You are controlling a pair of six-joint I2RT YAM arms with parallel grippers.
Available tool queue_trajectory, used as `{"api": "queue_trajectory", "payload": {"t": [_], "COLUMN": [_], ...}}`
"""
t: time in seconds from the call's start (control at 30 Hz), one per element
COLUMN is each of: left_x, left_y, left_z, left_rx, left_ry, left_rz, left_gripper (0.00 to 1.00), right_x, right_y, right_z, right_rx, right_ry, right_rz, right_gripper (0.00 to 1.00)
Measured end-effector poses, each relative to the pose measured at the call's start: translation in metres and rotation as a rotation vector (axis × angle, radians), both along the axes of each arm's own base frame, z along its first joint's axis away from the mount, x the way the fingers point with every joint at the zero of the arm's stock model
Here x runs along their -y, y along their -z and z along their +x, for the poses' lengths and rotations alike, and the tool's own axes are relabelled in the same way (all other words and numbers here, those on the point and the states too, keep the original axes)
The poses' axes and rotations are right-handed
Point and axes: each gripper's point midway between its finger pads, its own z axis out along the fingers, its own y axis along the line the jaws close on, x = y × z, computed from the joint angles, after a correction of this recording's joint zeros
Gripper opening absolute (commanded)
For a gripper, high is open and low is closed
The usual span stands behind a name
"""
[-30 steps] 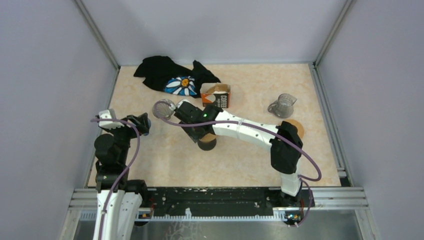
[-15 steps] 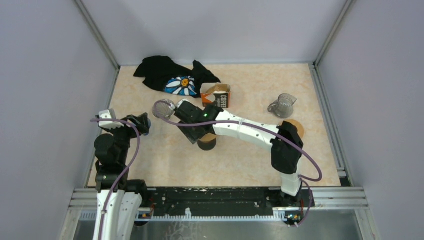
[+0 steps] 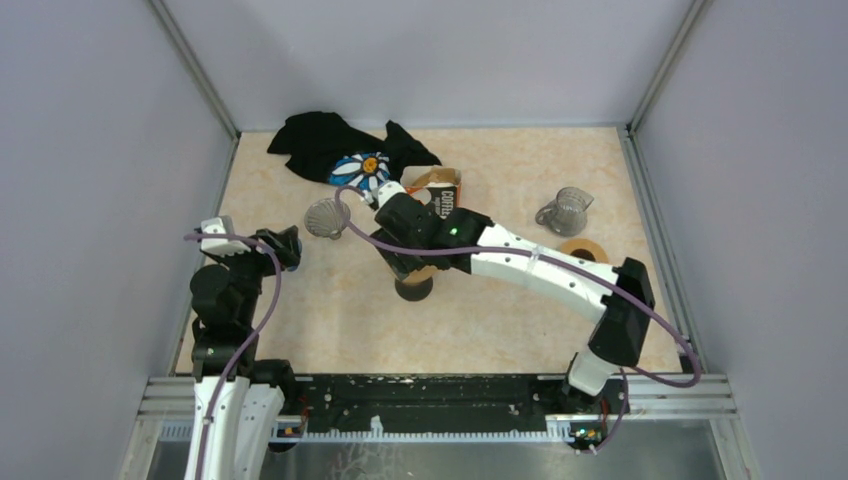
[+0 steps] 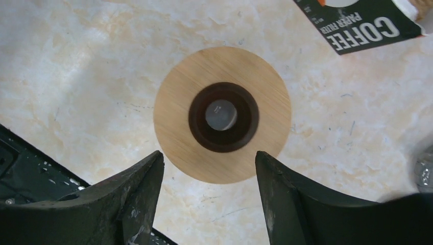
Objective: Place the coffee filter in the dripper
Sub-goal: Place the dripper holder onto the coffee server, then adjust the dripper holder at the coffee server.
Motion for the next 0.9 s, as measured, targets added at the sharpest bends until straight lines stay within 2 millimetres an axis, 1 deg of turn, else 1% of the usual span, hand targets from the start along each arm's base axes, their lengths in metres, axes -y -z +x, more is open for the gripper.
{"api": "queue_trajectory", "payload": {"t": [0.1,0.23,0.3,0.33,0.4,0.5,0.67,0.9], "left_x": [0.0,0.001,0.001,0.002,0.002,0.003,0.003,0.003], "left_y": [0.001,0.002,0.003,0.004,0.005,0.006,0.009,0.01], "left_z": [0.001,0.001,0.002,0.002,0.003,0.004,0.005,0.006], "left_rx": [-0.005,-0.009,-0.013,-0.015,-0.02,-0.027,-0.036,-0.042], "left_ry": [0.002,0.006,0.008,0.009,0.011,0.016,0.018,0.018], "left_rz": [0.0,0.0,0.0,0.0,-0.001,-0.001,-0.001,-0.002], "left_gripper": [0.99,0.99,0.99,0.99,0.99,0.99,0.99,0.99], "right_x": [0.015,0.044,0.059,0.068,0.079,0.09,0.102,0.106], "right_y": [-0.01,-0.014,-0.011,-0.007,0.001,0.014,0.028,0.036], "right_z": [0.004,0.021,0.029,0.033,0.037,0.038,0.04,0.041], "right_rx": [0.023,0.041,0.046,0.045,0.041,0.024,0.006,-0.006], "right_ry": [0.03,0.108,0.153,0.179,0.211,0.241,0.28,0.302], "right_rz": [0.017,0.03,0.02,0.01,-0.013,-0.043,-0.07,-0.075], "right_gripper": [0.68,0.68,0.68,0.68,0.68,0.68,0.68,0.68]}}
